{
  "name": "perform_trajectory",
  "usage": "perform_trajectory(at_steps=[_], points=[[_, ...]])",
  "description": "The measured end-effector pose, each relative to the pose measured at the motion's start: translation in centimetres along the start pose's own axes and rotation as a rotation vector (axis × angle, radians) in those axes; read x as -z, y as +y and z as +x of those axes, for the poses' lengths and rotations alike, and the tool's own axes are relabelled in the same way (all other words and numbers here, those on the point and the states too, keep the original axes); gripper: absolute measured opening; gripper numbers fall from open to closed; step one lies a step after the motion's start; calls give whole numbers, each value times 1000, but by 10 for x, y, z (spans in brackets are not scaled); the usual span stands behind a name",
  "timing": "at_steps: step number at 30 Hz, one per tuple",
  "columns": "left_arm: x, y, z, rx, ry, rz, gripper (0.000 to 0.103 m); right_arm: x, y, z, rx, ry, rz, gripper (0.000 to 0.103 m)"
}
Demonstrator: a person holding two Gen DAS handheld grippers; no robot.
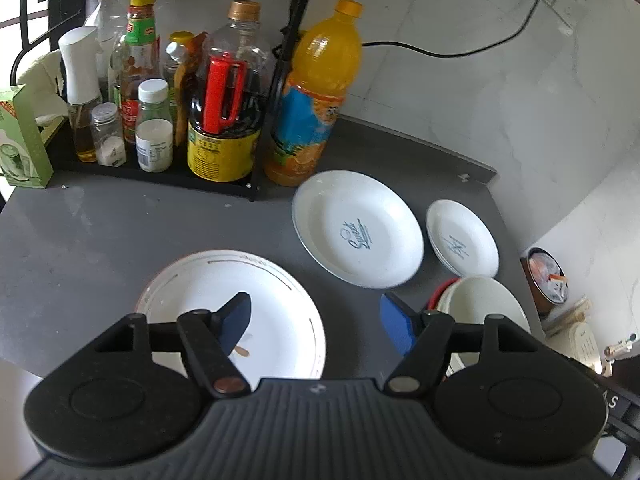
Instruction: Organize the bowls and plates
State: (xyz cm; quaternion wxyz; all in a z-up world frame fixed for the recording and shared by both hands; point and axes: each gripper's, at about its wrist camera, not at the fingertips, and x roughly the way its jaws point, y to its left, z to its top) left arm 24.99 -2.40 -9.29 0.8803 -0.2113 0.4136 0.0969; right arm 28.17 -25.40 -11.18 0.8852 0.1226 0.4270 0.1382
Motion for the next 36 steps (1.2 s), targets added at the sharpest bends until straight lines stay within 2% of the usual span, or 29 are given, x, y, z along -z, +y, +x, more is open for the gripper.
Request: perform_trajectory(at_steps=[10, 24, 30, 36], points=[[-39, -2, 44, -63, 15, -41, 70, -50, 0, 55, -52, 44, -35, 73], [-88, -6, 139, -148, 105, -137, 69, -117, -9, 166, -70, 225, -76, 73], [-92, 1, 171, -157, 164, -181, 61, -126, -15, 204, -83, 303, -76, 73], [-89, 11, 200, -170, 207, -249, 47, -129, -23, 239, -85, 399, -65, 67]])
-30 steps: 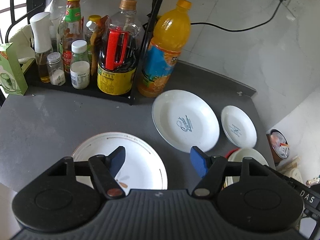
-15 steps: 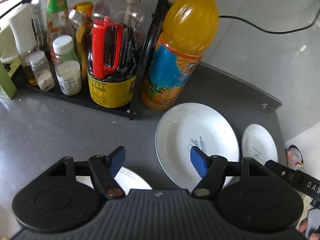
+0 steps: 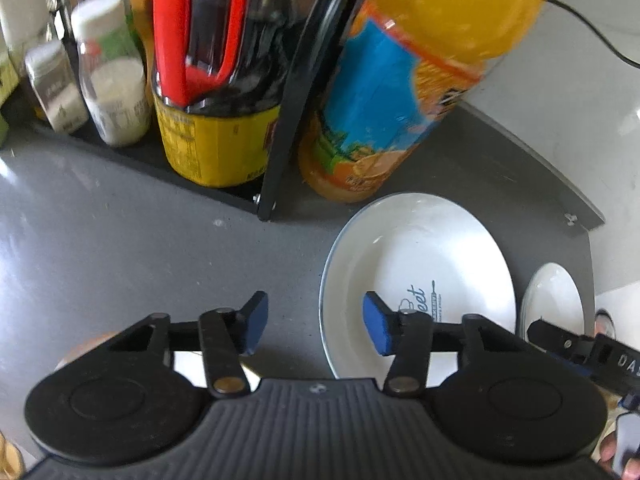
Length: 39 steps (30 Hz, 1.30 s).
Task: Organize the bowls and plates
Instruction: 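Close the right gripper on the rim of the 'Sweet' plate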
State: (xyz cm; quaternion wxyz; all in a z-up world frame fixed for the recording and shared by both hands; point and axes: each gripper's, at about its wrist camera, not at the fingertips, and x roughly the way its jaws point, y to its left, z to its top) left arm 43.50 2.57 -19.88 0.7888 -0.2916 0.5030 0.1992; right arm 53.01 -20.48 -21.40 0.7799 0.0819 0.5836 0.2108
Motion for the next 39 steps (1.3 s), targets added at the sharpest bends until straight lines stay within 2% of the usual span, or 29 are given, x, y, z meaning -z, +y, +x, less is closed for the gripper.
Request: perform_trajectory(at_steps=[2, 8, 13, 22, 25, 29, 39], points=[[-2, 3, 11, -6, 18, -30, 42, -5, -4, 11, 2, 33, 11, 63], [-7, 4, 30, -17, 42, -74, 32, -17, -17, 33, 14, 96, 25, 61], [-10, 4, 42, -21, 54, -111, 26, -22, -21, 47, 2, 142, 29, 54], [-5, -1, 59, 3, 64, -157, 16, -22, -17, 65, -34, 201, 2, 33], [-4, -6, 60, -17, 55, -135, 16, -21, -14, 66, -28, 196, -34, 30], [-5, -3, 57, -22, 48, -142, 14, -23, -16, 63, -50, 172, -40, 18], [-4, -3, 28, -7, 3, -134, 11, -21, -9, 34, -118, 83, -72, 14]])
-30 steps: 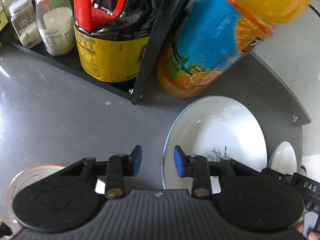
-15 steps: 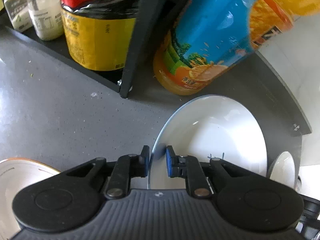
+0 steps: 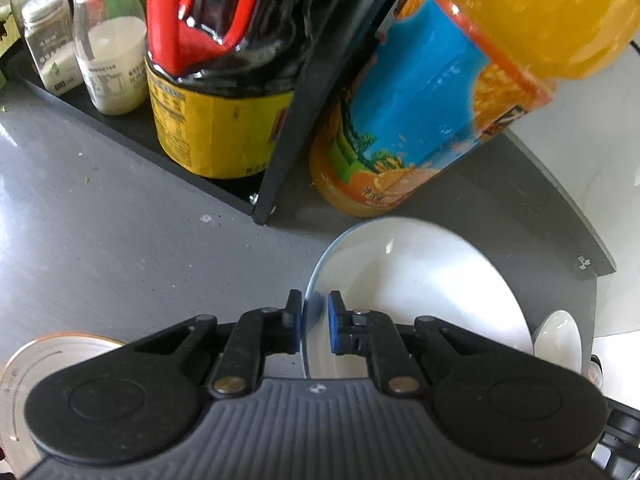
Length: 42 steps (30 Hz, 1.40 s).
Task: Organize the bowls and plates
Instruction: 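Close the right gripper on the rim of the 'Sweet' plate, then carry the 'Sweet' plate over the orange-rimmed plate and lower it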
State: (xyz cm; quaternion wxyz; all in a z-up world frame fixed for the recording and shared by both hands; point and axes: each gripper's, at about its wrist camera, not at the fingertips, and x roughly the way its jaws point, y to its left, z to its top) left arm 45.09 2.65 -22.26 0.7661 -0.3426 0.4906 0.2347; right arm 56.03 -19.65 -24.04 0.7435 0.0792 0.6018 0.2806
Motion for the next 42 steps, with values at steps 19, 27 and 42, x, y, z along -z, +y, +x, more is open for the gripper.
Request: perform_trajectory(at_steps=[19, 27, 42], points=[[2, 56, -68, 74, -56, -8, 11, 46, 58, -32, -11, -93, -34, 14], [14, 88, -89, 75, -75, 3, 11, 79, 87, -41, -5, -99, -59, 14], [44, 144, -114, 75, -74, 9, 11, 136, 132, -48, 19, -109, -119, 14]])
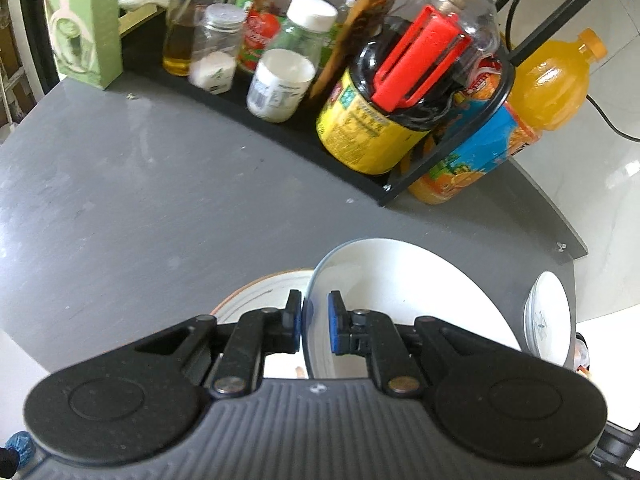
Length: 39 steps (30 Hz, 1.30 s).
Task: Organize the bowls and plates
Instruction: 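Carry the 'Sweet' plate over the orange-rimmed plate and lower it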
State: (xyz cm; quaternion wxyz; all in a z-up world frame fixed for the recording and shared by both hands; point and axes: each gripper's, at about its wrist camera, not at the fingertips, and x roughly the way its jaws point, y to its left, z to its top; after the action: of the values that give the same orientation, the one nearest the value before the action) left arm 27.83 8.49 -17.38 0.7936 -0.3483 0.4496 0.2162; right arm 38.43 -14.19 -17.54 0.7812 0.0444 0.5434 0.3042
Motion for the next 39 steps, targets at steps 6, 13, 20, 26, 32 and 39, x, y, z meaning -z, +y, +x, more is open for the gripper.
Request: perform_trajectory(at_steps=[6, 13, 20, 26, 32, 39], points=[[7, 14, -4, -7, 1, 12, 11, 16, 15, -1, 16, -1, -27, 14], [18, 25, -3, -19, 12, 41, 11, 29, 20, 1, 34, -8, -45, 14], [24, 35, 2, -32, 31, 57, 11, 41, 25, 7, 59, 2, -60, 14], [28, 39, 8, -49, 46, 69, 11, 47, 30, 10, 74, 4, -88, 14], [33, 38, 11, -87, 50, 104, 12, 53, 35, 14, 91, 21, -115, 14], [37, 39, 18, -81, 68, 102, 14, 56, 36, 17, 126, 21, -118, 14]])
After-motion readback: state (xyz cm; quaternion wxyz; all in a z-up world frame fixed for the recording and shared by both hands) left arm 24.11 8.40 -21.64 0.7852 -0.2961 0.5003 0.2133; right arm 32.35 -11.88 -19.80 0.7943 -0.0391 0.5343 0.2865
